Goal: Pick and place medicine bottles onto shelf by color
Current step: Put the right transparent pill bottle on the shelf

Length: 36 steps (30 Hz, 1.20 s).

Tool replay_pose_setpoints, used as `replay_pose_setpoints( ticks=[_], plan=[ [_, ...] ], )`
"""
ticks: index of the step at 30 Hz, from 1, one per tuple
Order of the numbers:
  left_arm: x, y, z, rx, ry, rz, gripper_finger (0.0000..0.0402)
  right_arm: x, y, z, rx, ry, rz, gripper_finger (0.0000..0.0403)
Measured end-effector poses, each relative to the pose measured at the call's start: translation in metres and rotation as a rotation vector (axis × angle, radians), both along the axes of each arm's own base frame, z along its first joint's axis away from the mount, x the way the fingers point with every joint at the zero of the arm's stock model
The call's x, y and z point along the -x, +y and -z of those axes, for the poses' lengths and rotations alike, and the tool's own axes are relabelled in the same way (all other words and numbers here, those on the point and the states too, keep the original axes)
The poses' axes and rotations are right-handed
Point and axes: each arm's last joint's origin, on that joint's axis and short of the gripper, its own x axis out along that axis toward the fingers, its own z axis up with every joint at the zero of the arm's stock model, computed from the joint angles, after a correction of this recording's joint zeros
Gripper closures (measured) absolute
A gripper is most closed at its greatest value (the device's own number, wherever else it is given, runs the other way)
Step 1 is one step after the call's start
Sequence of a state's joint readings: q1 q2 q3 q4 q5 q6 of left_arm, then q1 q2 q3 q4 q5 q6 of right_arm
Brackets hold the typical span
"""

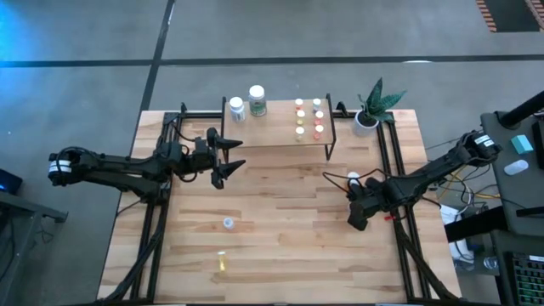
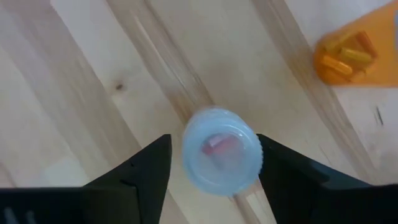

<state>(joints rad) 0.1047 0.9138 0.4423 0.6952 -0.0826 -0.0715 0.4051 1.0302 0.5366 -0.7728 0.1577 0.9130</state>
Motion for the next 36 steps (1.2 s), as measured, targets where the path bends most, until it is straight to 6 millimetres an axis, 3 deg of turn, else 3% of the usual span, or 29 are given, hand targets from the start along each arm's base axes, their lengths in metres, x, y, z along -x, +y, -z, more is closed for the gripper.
replay_pose_setpoints(
  ticks=[14,20,30,36],
  plan=[
    [0.000,0.000,0.001,0.001,0.005,0.000,0.0114,-0.004,0.001,-0.005,0.015,-0.030,-0.031,0.0255],
    [0.000,0.000,0.001,0.001,0.005,0.000,0.0114,-0.009,0.004,-0.014,-0.005,-0.050,-0.056,0.0259],
    [0.000,0.000,0.001,0.000,0.003,0.000,0.0114,-0.035,0.012,-0.067,-0.027,-0.229,-0.139,0.0259],
    [0.000,0.000,0.002,0.002,0.007,0.000,0.0114,-0.058,0.002,-0.104,0.036,-0.352,-0.182,0.0259]
  ],
)
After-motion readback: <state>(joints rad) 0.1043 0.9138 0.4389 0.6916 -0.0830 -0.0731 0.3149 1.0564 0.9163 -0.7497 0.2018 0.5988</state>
